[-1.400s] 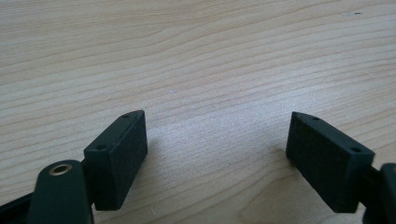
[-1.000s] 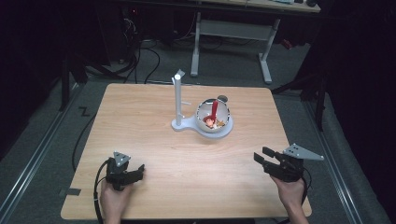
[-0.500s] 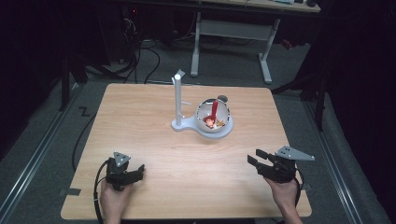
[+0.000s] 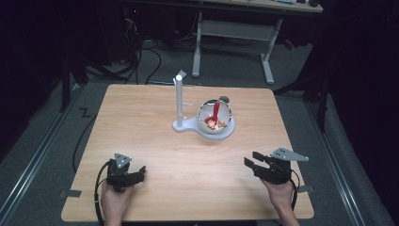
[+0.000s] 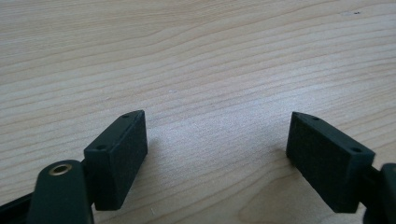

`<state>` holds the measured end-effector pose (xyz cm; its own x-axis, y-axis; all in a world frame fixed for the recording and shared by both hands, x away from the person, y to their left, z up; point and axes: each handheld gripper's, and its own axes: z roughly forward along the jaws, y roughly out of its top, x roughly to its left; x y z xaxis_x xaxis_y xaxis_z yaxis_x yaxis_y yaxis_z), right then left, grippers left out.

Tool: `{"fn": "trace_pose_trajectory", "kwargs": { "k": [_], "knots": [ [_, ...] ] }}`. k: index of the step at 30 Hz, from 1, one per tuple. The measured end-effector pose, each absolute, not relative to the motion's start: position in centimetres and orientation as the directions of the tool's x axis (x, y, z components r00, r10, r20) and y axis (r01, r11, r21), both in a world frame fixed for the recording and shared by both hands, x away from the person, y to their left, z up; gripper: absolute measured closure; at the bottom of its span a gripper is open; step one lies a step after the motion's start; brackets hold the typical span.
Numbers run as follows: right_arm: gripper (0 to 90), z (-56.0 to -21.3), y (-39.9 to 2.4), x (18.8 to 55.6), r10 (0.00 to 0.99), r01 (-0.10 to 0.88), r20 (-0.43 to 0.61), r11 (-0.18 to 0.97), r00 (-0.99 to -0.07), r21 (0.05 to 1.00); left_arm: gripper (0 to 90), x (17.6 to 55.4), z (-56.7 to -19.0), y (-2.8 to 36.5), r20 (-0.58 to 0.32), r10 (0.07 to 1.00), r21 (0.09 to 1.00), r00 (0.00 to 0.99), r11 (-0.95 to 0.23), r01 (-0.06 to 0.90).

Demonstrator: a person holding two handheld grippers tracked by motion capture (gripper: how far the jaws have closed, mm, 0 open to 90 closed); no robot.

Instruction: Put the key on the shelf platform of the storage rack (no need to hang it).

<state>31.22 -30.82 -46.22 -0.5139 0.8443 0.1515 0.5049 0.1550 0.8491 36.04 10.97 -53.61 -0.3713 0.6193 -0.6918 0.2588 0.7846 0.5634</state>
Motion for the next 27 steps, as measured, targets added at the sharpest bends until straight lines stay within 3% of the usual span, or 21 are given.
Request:
{"fn": "trace_pose_trajectory", "kwargs": {
  "k": [27],
  "knots": [
    [50.0, -47.9, -29.1, 32.8, 0.843, 0.535, 0.137, 0.198, -0.521, 0.821, 20.9, 36.0, -53.6, 11.0, -0.691, 0.619, 0.564, -0.372, 0.784, 0.258]
  ]
}}
